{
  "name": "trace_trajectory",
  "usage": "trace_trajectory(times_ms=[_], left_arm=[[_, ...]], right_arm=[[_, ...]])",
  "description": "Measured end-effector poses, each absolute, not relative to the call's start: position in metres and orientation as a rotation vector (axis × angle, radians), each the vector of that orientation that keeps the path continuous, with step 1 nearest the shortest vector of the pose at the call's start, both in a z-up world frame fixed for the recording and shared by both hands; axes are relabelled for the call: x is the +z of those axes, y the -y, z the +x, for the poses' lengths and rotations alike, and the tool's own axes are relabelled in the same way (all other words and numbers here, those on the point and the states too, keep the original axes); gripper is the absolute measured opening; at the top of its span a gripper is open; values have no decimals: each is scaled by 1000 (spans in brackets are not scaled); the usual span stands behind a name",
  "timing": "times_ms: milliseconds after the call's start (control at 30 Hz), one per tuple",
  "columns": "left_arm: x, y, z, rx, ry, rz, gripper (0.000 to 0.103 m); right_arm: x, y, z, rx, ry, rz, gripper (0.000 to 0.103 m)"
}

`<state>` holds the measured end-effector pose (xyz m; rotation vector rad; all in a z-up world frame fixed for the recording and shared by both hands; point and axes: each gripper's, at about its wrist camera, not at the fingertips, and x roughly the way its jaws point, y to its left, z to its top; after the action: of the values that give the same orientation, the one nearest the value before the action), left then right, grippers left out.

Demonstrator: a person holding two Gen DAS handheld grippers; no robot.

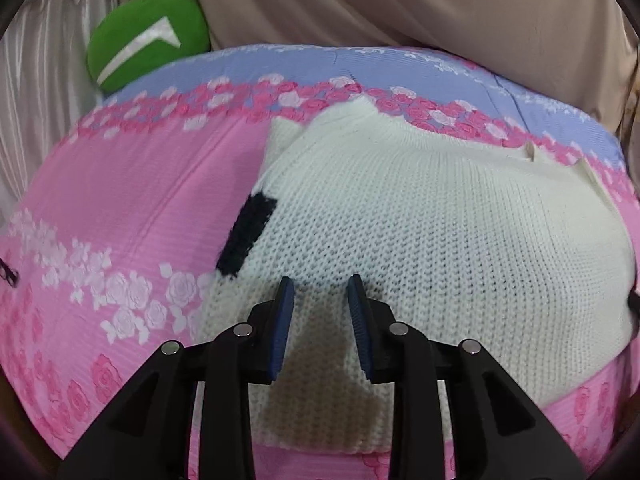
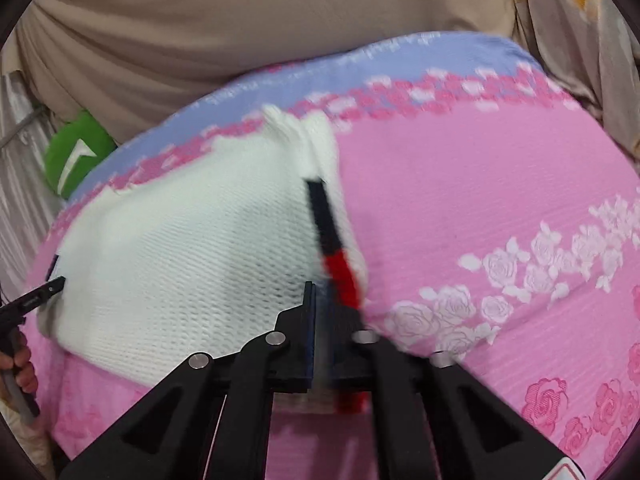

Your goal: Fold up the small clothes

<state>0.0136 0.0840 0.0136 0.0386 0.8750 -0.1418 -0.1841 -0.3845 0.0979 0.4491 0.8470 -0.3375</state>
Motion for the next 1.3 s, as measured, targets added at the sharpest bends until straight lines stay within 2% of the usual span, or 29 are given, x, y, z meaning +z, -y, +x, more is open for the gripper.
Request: trace_trajectory(times_ms=[33,100,133,200,333,400,667,767,833,933,1067,1200,1300], left_arm=[[19,-87,8,-147,-867,21,27],[33,-96,-4,-140,-836,-8,29],[39,-101,-7,-133,-817,-18,31],[50,-111,-8,-109,-790,-36,42],[50,-130,6,-50,-793,-75,45],[43,-135,15,-48,-823,-101,50],[12,-135,37,-110,-905,-175,52],[4,-135,46,-116,-910,-176,58],[1,-136,51,-119,-912,-185,62],[3,-144,55,-153,-926,-230,62],[7,-152,58,-217,-939,-307,61],[-1,-152,65,-241,-935,-365,72],[1,-142,69,-219,-937,-340,73]], right_arm=[[106,382,-187,-337,-833,449,2],[126,372,-189,-327,-782,411,15],[135,366,-187,-308,-768,396,15],[148,352,-174,-240,-750,374,15],[155,318,-134,-127,-755,327,15],[150,301,-110,-71,-779,315,15],[112,244,-18,87,-936,279,15],[88,233,10,79,-978,250,12],[90,234,15,76,-985,250,10],[106,235,9,81,-971,285,14],[109,226,-7,125,-981,293,15],[87,218,-18,124,-996,294,15],[98,228,-20,135,-980,330,14]])
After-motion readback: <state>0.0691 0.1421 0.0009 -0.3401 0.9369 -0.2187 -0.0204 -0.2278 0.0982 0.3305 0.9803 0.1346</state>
